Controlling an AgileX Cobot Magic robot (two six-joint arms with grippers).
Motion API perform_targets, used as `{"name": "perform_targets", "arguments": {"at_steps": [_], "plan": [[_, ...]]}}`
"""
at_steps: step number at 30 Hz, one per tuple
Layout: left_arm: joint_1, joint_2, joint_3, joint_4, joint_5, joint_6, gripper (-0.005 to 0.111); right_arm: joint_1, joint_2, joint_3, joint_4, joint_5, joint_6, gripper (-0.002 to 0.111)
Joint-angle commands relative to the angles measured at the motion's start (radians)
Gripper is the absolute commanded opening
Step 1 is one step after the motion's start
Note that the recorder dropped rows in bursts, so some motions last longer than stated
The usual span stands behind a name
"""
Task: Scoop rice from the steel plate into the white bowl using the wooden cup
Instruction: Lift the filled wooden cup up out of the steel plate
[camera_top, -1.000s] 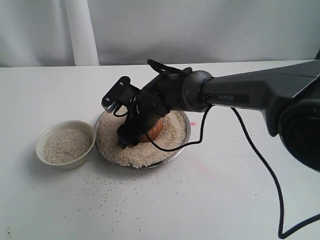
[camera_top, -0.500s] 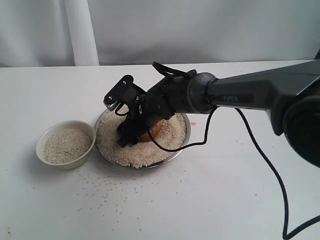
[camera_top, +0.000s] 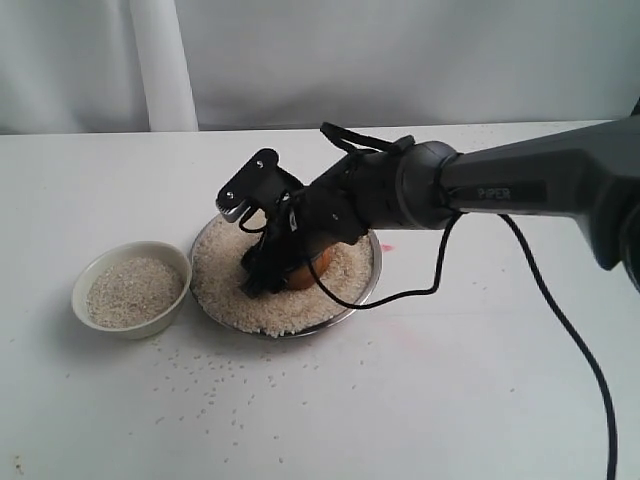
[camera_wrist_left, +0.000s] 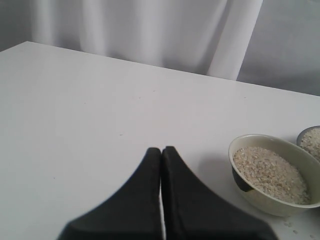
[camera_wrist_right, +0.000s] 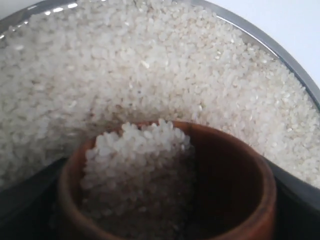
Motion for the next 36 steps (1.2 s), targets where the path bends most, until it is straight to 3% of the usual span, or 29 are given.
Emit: {"name": "perform_targets", "arguments": {"at_steps": [1, 7, 19, 30, 36], "plan": [[-0.001, 0.008, 0.001, -0.005, -0.007, -0.002, 0.0, -0.003, -0.056, 0.082, 0.008, -0.092, 0.003, 0.0], [-0.001, 0.008, 0.001, -0.005, -0.007, -0.002, 0.0, -0.003, -0.117, 0.184, 0.034, -0.275, 0.003, 0.0], [-0.001, 0.008, 0.001, -0.005, -0.007, -0.002, 0.0, -0.003, -0.21, 0.295, 0.034, -0.428, 0.003, 0.0], [-0.001, 0.008, 0.001, -0.005, -0.007, -0.002, 0.0, 0.001, -0.24, 0.296, 0.032, -0.398, -0.115, 0.0], [-0.001, 0.008, 0.001, -0.005, -0.007, -0.002, 0.0, 0.011, -0.253, 0.163, 0.027, -0.13, -0.155, 0.0]]}}
